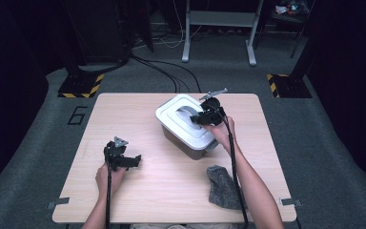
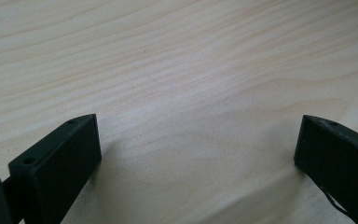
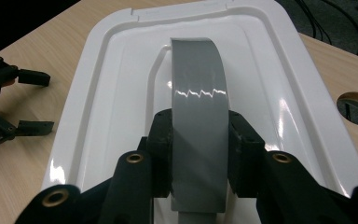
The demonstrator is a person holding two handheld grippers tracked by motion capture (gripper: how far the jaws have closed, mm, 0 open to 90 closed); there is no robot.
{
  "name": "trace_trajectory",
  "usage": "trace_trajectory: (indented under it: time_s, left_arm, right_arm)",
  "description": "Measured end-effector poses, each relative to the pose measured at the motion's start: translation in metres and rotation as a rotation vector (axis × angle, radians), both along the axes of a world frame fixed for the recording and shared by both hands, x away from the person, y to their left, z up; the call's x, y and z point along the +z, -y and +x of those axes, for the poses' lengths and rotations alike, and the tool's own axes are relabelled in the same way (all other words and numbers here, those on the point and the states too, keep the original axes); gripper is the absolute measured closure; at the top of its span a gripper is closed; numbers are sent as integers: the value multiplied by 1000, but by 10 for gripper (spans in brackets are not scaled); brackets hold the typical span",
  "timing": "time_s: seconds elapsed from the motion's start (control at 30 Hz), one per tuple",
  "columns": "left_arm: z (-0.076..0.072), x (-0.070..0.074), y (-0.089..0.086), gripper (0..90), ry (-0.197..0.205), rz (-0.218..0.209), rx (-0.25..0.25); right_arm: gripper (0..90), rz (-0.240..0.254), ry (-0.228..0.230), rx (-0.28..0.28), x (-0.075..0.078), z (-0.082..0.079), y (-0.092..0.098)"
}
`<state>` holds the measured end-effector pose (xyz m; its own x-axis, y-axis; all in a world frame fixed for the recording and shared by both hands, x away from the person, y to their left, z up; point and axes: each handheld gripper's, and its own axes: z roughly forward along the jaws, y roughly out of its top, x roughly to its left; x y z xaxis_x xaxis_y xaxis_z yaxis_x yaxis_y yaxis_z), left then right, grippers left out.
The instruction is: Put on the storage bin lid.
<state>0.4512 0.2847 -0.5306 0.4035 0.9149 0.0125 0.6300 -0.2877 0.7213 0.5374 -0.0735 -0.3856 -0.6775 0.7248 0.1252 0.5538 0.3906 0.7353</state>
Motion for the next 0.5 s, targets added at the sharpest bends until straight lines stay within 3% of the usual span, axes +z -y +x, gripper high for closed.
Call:
trace_trajectory:
  time_s: [0.13,0.17,0.2,0.23,0.5]
  left_arm:
    - [0,0,0,1,0,-1,0]
    - [0,0,0,1,0,0,0]
    - [0,0,0,1,0,0,0]
    - [0,0,0,1,0,-1,0]
    - [0,0,0,1,0,-1,0]
  right_arm:
    - [588,10,5,9,0,0,2]
    - [496,19,-4,6,1,-1,4]
    - [470,16,-15,5,3,-1,5]
    - [417,14,12,20,3,-1,8]
    - [206,46,55,-42,14,-5,31]
